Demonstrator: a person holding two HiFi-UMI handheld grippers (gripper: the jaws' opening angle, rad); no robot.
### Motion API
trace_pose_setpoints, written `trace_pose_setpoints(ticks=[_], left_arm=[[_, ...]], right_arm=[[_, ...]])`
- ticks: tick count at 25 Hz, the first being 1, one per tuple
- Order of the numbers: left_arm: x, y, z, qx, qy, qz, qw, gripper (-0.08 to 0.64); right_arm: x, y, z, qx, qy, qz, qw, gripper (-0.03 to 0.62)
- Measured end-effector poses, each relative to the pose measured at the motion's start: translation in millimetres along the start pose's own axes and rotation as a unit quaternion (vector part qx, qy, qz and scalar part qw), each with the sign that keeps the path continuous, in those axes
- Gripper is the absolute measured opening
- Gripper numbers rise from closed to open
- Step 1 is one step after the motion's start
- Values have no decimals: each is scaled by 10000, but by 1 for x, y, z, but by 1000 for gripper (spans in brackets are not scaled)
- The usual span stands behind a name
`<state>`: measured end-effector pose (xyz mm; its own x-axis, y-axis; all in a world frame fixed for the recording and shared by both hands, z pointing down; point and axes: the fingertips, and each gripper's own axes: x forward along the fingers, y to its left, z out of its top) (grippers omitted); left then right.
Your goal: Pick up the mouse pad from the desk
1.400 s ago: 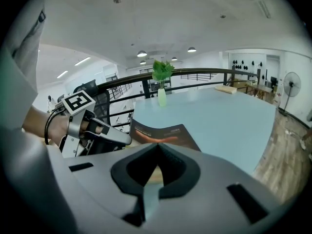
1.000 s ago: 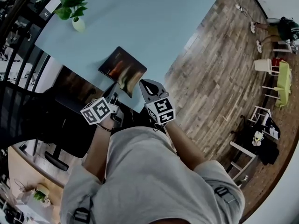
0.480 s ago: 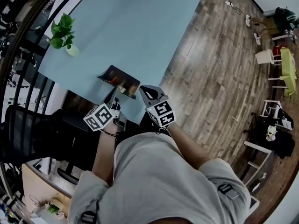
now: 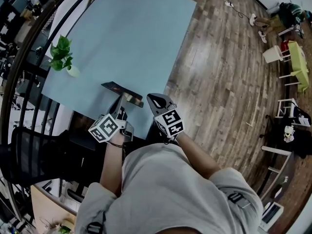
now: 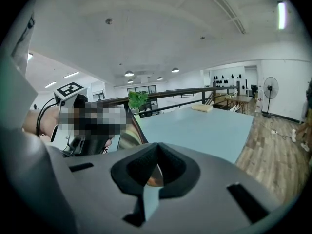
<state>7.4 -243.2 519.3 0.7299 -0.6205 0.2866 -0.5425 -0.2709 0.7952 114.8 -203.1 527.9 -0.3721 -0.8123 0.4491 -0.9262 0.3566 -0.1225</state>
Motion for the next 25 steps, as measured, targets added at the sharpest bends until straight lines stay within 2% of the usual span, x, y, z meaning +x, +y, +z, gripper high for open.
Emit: trace_pose_setpoints(ticks=[7,11,15,19,25], left_arm=[[9,-25,31,379,-140,-249,9989,25],[12,-43,46,567,-288,-425,9971,25],[7,-60,62,1054,-488,-533,9918,25],[5,-80,77,1232,-732,-691,9873,25],[4,-103,99,1743,-1044,-704,9766,25]], right_arm=[[-7,-9,25,26,-303,-167,9994,5],[-14,-17,47,-3,-683,-361,9970,5],[-25,-22,73,-66,-1032,-542,9932,5],[-35,-29,95,-178,-1278,-691,9892,5],[-40,-36,118,-283,-1515,-780,9850,5]])
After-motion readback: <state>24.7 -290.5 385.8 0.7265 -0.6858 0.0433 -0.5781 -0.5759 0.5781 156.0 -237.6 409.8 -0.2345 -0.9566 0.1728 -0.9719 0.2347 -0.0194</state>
